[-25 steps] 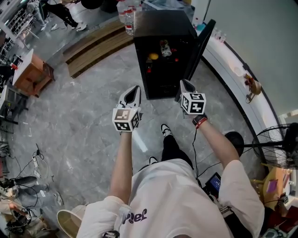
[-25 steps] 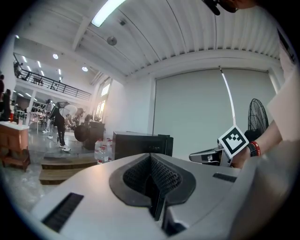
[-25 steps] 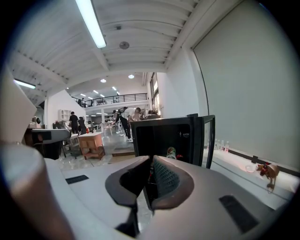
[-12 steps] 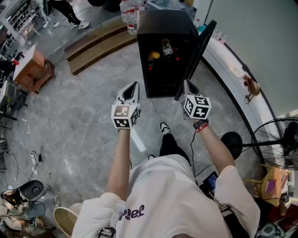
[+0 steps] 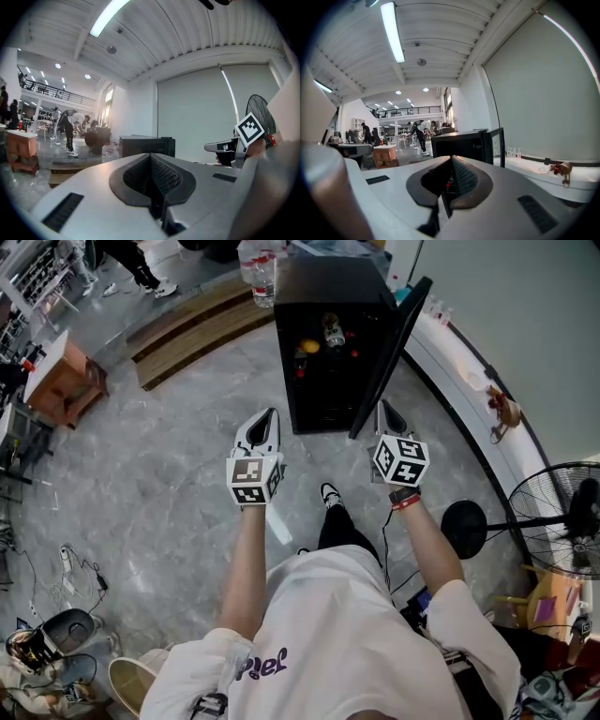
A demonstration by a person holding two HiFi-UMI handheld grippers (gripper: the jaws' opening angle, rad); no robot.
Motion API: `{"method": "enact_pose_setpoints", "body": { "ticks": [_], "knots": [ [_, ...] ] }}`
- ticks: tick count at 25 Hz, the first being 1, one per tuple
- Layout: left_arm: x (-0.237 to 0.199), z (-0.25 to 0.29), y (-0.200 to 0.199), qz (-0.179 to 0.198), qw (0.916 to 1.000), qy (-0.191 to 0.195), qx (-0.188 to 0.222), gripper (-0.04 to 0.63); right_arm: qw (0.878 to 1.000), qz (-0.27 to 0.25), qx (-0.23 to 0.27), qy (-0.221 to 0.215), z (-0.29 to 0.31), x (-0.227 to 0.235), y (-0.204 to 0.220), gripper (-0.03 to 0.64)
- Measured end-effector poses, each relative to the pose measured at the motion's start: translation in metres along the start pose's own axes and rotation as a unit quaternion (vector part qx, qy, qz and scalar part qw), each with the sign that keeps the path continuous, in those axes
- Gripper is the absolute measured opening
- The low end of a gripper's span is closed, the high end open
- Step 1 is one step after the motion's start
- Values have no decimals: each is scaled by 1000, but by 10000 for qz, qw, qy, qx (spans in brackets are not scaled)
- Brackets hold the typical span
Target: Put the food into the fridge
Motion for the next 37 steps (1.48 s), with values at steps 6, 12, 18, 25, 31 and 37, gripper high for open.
{"method": "enact_pose_setpoints", "body": {
  "ticks": [6,12,18,25,31,37],
  "knots": [
    [1,-8,-2,71,10000,-4,35,18,9999,-125,87,35,-11,-10,-1,15],
    [-1,-17,0,242,9996,-74,107,18,9993,-360,124,17,-20,-24,7,15],
    [-2,-25,10,234,9996,-76,128,17,9991,-400,141,-19,-26,-33,16,15],
    [-6,-32,12,186,9996,-69,211,17,9990,-432,11,-131,-29,-49,26,14],
    [1,-17,30,5,9999,28,123,18,9974,-530,-440,-223,-21,-44,48,14],
    [-8,15,49,-105,9999,6,-5,18,9964,-285,-690,-397,6,-29,71,14]
  ]
}}
Point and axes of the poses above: the fingertips, and each gripper's own axes: z forward along the fingers, x to its right, y out of its underside, the point moved 5 cm from there along -z, backward along the fingers, and after that the axes turned 11 degrees about -y, right-handed, at the moved point
